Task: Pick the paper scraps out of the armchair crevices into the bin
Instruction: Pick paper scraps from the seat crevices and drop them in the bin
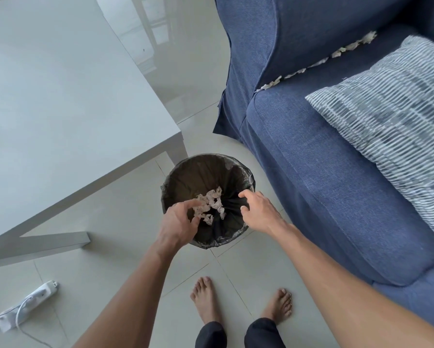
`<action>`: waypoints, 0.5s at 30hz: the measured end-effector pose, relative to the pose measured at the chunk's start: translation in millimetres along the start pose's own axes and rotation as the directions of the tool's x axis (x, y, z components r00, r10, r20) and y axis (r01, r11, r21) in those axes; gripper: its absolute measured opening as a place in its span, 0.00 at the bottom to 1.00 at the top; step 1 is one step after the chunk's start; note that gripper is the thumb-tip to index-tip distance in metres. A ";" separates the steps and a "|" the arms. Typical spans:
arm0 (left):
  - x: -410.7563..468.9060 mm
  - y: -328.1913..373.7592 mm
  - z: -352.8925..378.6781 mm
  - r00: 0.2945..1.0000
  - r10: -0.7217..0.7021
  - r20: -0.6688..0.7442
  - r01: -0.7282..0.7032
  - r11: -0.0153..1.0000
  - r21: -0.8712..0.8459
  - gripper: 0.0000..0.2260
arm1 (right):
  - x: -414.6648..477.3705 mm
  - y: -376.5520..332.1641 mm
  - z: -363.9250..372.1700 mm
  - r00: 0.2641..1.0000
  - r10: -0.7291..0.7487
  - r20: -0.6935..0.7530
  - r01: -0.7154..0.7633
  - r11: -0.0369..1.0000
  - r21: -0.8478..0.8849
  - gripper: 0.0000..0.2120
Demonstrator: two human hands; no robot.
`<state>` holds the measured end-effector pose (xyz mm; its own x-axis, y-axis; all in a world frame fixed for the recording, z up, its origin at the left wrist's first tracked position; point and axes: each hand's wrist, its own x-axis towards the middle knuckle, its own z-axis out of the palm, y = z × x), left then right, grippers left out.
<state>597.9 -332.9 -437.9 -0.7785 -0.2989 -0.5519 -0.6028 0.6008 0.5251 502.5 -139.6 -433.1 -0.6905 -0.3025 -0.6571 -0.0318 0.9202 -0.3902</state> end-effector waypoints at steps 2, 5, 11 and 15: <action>-3.0 4.9 0.4 0.999 0.033 -0.044 -0.031 0.999 0.031 0.16 | -3.4 3.5 -6.1 0.998 -0.023 -0.057 0.024 1.000 0.018 0.19; -2.7 26.3 -4.4 0.978 0.136 -0.156 -0.134 0.991 0.027 0.18 | -8.6 6.2 -30.9 0.959 -0.092 -0.266 0.106 0.994 0.037 0.17; 16.8 112.0 -19.1 0.922 0.304 -0.240 -0.282 0.951 0.123 0.26 | -15.2 19.8 -130.1 0.787 -0.213 -0.580 0.220 0.974 -0.058 0.20; 25.6 175.3 -16.5 0.873 0.437 -0.216 -0.399 0.895 0.201 0.28 | -20.4 43.4 -194.2 0.680 -0.259 -0.685 0.219 0.965 -0.148 0.24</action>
<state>469.4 -247.4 -349.4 -0.9810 -0.1580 -0.1125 -0.1940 0.8054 0.5600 374.8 -45.2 -311.4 -0.9569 -0.2741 0.0962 -0.2885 0.8580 -0.4249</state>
